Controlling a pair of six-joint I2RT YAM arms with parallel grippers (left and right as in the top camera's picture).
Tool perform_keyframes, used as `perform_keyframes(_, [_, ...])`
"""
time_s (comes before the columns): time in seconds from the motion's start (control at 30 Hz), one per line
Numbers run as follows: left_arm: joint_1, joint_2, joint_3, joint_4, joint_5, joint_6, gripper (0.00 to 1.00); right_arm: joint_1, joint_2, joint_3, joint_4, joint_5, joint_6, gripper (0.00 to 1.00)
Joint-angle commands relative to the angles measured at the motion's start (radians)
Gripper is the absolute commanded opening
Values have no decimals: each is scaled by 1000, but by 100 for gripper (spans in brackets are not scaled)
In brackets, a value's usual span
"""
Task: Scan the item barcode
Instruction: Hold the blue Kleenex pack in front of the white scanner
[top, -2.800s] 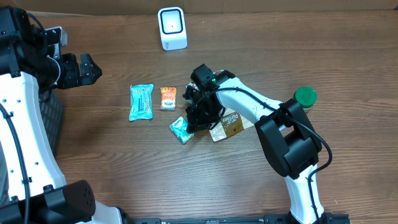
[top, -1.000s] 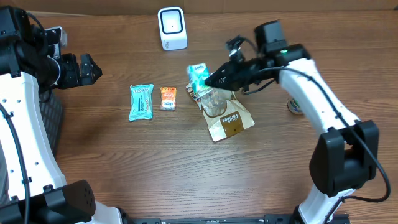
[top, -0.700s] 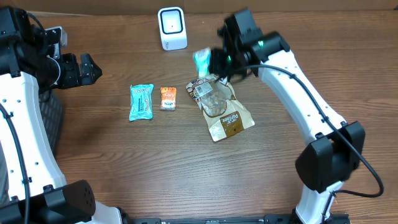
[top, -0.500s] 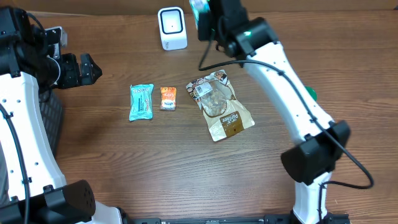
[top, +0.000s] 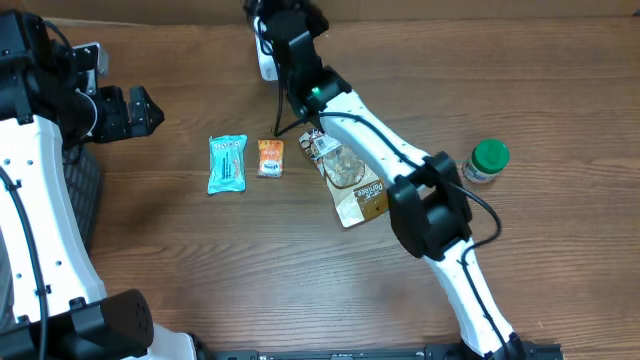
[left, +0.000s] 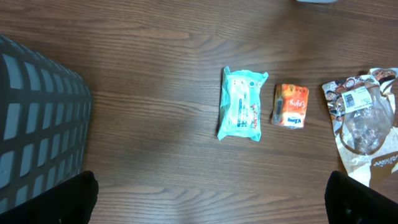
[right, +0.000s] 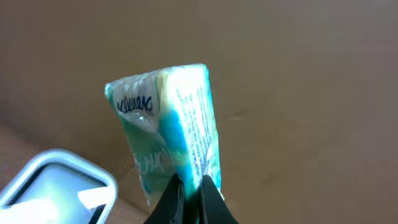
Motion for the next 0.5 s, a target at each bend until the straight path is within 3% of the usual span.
perform_keyframes(0.0, [-3, -4, 13, 2, 11, 19, 99, -13, 104, 14, 63, -86, -237, 4])
perform_keyframes(0.47, [-3, -4, 13, 2, 11, 19, 100, -21, 168, 14, 90, -111, -318, 4])
